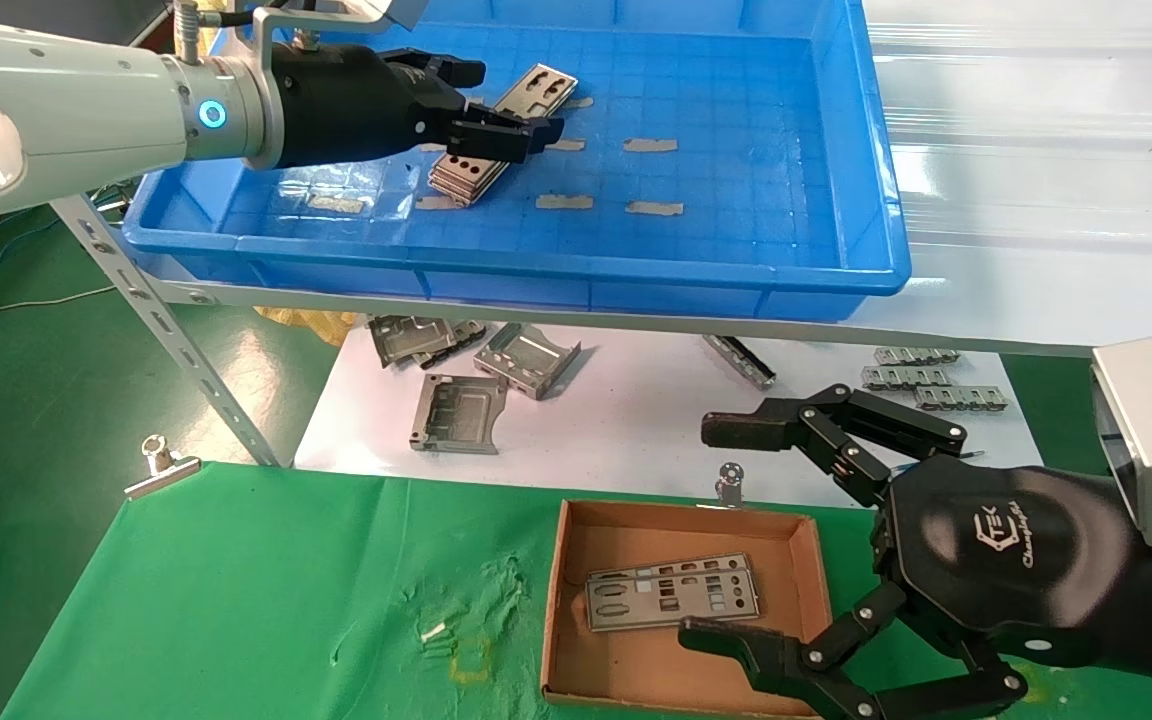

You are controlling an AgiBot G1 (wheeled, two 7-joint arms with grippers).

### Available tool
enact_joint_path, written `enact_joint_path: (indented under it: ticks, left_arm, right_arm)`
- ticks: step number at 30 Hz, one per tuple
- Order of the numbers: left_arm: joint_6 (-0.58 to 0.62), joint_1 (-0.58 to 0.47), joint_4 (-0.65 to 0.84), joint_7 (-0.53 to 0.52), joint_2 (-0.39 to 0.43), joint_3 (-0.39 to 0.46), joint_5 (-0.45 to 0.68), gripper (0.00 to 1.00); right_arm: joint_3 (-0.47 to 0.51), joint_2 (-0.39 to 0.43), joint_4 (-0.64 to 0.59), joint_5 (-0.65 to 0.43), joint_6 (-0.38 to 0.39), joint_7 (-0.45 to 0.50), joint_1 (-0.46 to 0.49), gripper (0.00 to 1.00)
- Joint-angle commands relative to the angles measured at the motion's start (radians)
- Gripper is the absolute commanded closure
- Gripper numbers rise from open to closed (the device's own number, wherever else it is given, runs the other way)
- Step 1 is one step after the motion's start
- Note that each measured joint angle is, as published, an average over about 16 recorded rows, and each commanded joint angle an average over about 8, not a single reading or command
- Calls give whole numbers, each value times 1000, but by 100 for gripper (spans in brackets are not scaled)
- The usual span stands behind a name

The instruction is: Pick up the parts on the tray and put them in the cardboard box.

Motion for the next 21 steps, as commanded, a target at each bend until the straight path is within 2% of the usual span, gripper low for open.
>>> enact_joint_path:
  ticks: [1,21]
  left_arm:
    - [2,-1,4,-4,0,1,-1,99]
    - [-20,12,-1,11,1,10,-6,100]
  right_arm:
    - [0,0,0,0,0,0,0,0]
    - [0,0,0,0,0,0,0,0]
